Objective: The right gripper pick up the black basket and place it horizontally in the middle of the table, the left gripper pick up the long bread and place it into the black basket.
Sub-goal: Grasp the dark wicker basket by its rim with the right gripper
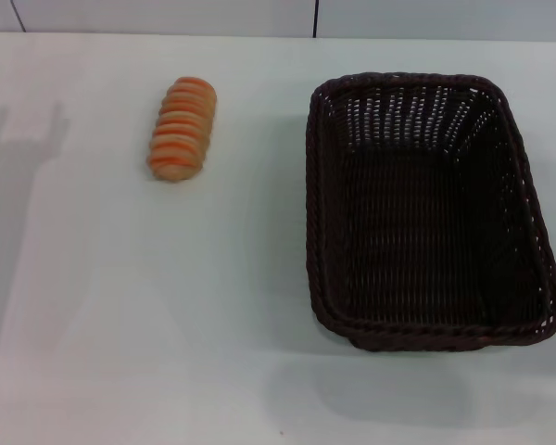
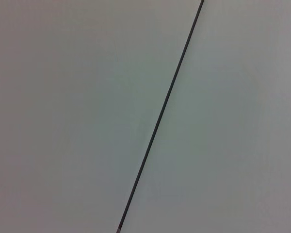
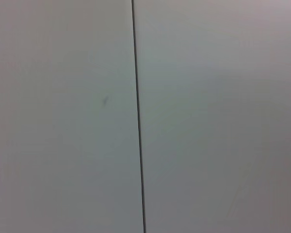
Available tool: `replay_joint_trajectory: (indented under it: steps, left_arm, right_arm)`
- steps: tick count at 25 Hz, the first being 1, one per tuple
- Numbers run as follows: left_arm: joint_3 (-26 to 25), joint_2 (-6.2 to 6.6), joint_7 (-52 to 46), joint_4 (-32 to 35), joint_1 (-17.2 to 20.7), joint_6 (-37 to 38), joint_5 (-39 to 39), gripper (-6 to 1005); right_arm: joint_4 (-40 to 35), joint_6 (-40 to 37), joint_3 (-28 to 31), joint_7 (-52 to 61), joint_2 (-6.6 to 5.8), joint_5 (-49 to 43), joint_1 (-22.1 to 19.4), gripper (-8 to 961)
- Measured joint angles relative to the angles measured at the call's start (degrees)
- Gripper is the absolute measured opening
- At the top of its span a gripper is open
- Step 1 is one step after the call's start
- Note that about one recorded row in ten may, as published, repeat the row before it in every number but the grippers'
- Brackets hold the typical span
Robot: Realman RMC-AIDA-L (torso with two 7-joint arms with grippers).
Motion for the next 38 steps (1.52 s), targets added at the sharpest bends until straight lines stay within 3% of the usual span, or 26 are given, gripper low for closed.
replay_joint_trajectory:
  steps: [10,21,28,32,33,36,37,38]
  left_arm:
    - [0.22,0.34,-1.45,-0.05,1.2,0.0,0.0,859]
    - [-0.02,0.82,-1.45,-0.27,0.51,-0.86,2.65,856]
    - [0.06,1.0,-1.51,-0.4,0.2,-1.13,2.82,855]
    - [0.02,1.06,-1.53,-0.43,0.2,-1.13,2.84,854]
    - [0.02,1.06,-1.53,-0.43,0.2,-1.13,2.84,854]
    - [-0.15,1.31,-1.54,-0.43,0.31,-0.95,2.88,853]
    - [-0.16,1.37,-1.54,-0.43,0.32,-0.92,2.89,853]
    - [-0.17,1.46,-1.55,-0.43,0.35,-0.89,2.9,853]
  right_arm:
    - [-0.02,0.16,-0.52,0.59,0.26,0.05,0.46,720]
    - [9.51,4.8,-2.16,-1.69,0.15,0.07,-5.41,719]
    - [23.04,18.83,-0.13,-14.47,-0.04,0.17,-10.11,719]
    - [35.3,34.28,3.06,-24.6,0.02,5.24,-13.26,718]
    - [35.3,34.28,3.06,-24.6,0.02,5.24,-13.26,718]
    - [41.31,45.24,6.81,-28.73,0.04,9.64,-14.84,718]
    - [44.64,53.06,9.82,-30.89,0.12,12.48,-15.57,718]
    - [44.64,53.06,9.82,-30.89,0.12,12.48,-15.57,718]
